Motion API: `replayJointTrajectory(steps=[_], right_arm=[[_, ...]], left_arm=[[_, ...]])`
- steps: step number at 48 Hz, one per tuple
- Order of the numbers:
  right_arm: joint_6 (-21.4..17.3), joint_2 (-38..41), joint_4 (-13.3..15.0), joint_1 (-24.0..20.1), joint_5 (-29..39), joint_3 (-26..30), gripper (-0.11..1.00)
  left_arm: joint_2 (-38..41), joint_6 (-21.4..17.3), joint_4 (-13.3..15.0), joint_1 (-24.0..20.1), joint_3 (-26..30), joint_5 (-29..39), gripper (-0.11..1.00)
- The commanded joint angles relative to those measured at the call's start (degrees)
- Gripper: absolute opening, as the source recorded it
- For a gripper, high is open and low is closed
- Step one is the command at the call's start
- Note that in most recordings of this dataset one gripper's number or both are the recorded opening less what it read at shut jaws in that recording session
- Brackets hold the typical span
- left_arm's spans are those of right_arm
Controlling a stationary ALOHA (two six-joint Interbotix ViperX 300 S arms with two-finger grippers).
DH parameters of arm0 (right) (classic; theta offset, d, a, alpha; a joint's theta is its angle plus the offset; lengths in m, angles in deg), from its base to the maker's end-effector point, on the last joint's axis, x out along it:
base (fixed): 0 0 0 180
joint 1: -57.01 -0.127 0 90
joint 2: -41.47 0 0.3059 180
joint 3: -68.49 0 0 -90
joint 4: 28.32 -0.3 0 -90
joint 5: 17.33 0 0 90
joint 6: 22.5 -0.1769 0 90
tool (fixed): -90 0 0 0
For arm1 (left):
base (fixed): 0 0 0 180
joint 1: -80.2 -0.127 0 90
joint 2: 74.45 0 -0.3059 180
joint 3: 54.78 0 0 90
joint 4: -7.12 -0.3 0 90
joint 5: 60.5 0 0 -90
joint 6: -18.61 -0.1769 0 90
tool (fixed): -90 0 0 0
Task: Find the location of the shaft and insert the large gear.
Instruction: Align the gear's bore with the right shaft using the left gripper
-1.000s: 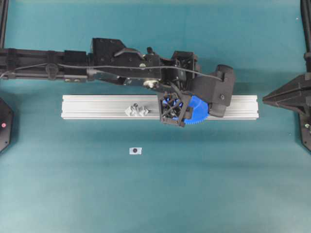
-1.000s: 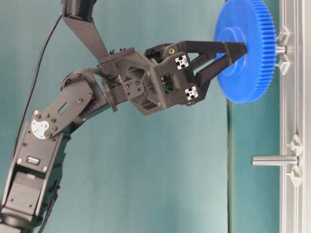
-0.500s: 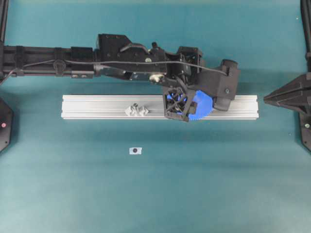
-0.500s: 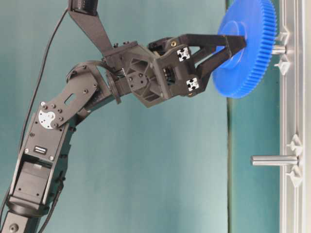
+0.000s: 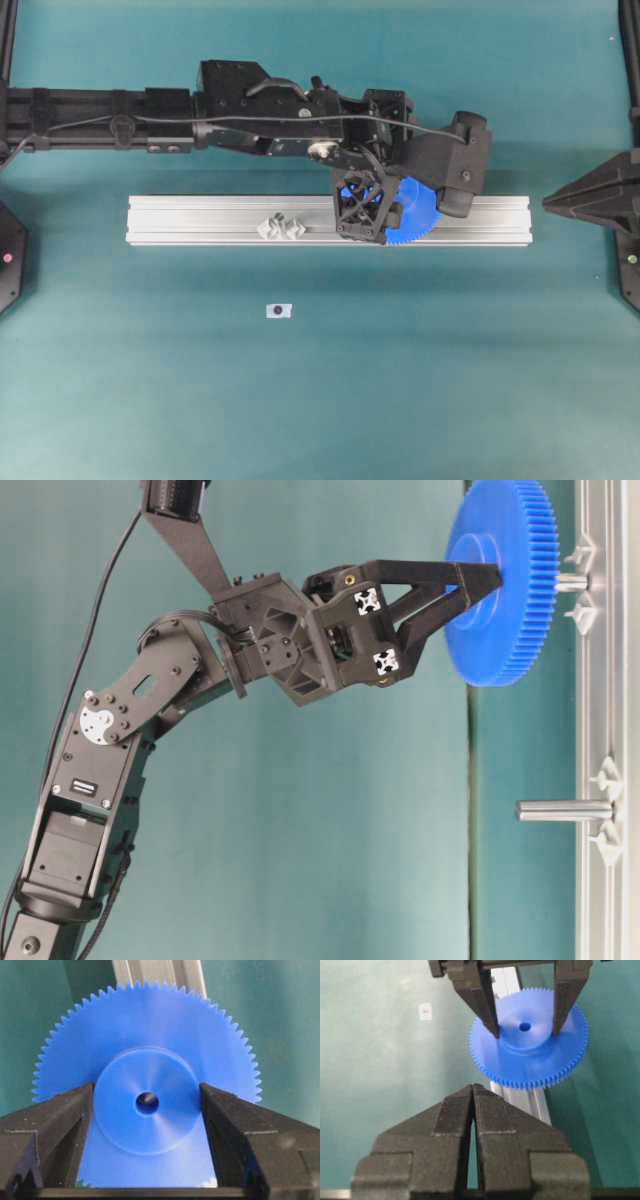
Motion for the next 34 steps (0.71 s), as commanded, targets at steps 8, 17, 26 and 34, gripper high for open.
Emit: replayJointTrajectory(steps=[8,17,26,34], right_arm=[[-0.6,0.3,0.0,0.2,-0.5,0.5,0.07],[-0.6,0.3,0.0,0.2,-0.7,0.5,0.07],[-0.6,0.1,0.1,0.2,-0.8,0.4,0.07],[-0.6,0.1,0.1,0.2,-0.8,0.3,0.07]], left_arm=[[-1.4,-0.8,-0.4,-2.4,2.7,0.1,0.72],[-0.5,0.1,-0.3,-1.8,2.5,1.0,0.72],[-0.1,1.1,-0.3,0.0,2.5,1.5,0.72],[0.2,1.4,-0.3,2.0,2.5,1.6,0.72]])
